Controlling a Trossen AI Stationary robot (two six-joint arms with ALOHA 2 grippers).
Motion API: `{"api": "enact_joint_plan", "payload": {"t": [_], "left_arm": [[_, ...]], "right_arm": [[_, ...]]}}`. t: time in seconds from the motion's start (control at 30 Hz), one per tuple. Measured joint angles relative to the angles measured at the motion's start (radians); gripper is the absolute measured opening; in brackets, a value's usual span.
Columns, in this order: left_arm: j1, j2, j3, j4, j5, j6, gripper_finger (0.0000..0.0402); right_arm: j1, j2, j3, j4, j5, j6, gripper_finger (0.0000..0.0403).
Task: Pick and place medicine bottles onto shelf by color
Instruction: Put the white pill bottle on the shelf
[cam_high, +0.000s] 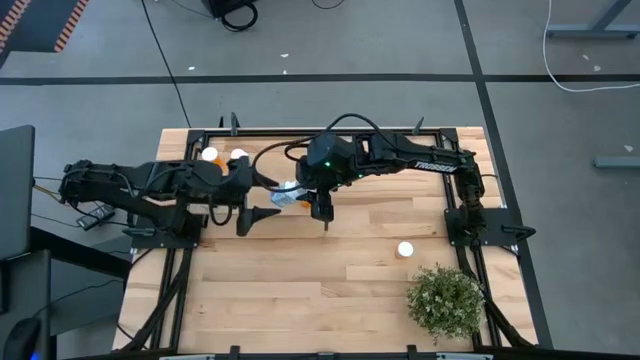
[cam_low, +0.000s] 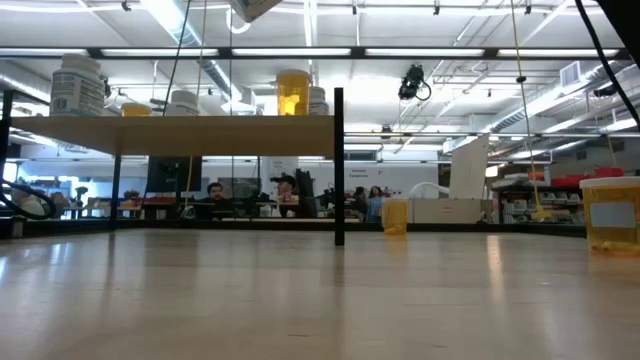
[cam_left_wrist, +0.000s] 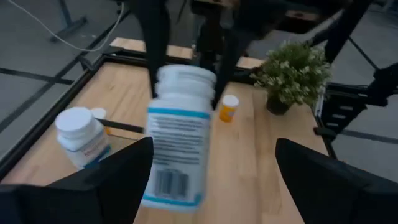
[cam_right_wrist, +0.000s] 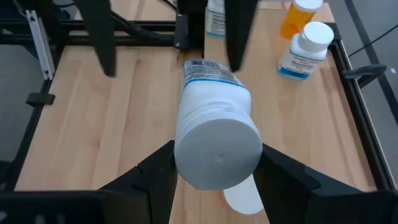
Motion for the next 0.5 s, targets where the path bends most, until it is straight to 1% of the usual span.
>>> {"api": "enact_joint_plan", "payload": {"t": [0.3,0.5], "left_arm": [[0.053,0.004,0.002,-0.028,-0.012,-0.001,0.0343],[0.069,0.009,0.002,-0.028,0.068,-0.021,0.0343]], "right_arm": [[0.025,0.000,0.000,0.005,0.000,-0.026,0.0200],[0.037,0.000,0.000,0.013,0.001,-0.032,0.0200]]}}
